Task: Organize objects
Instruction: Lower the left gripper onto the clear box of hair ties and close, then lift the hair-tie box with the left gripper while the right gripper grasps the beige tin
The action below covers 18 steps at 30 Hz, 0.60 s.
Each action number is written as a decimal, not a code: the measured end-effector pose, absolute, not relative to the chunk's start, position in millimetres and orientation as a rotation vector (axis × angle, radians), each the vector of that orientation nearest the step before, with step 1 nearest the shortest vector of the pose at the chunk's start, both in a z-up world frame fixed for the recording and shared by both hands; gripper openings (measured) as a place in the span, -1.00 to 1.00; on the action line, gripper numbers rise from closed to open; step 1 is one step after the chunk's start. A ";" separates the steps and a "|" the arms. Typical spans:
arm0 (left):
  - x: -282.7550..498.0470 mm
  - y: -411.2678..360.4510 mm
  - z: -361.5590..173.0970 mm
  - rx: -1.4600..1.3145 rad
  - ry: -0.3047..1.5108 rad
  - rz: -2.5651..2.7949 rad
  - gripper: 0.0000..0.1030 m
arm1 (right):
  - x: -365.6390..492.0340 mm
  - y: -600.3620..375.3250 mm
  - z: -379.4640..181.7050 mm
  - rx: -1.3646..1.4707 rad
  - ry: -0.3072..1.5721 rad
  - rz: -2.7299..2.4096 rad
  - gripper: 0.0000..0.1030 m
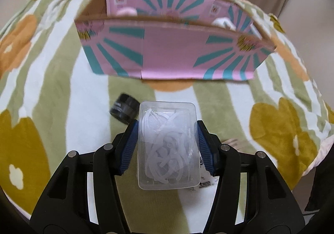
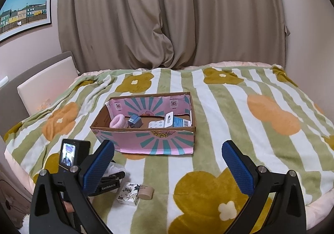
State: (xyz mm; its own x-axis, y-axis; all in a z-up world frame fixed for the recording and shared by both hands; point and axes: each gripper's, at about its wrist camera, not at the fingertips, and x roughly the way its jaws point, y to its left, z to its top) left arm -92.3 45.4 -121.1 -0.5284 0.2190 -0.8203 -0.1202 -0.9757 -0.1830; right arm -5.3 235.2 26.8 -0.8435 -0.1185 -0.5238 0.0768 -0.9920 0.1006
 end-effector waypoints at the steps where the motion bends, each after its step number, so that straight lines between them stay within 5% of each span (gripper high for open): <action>1: -92.0 38.1 -118.4 -1.391 -0.153 2.592 0.00 | -6.4 235.2 25.2 0.845 -0.124 -2.915 0.99; 18: -46.1 11.0 -8.1 -0.991 -0.195 2.738 0.00 | -45.6 215.3 -50.3 1.159 -0.136 -2.773 0.98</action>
State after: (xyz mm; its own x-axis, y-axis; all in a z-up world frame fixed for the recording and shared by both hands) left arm -46.1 11.0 -8.1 -0.7473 0.2528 -0.6145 -0.1630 -0.9663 -0.1993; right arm -45.6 215.3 -50.3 -0.6956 -0.1570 -0.7010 0.0876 -0.9871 0.1341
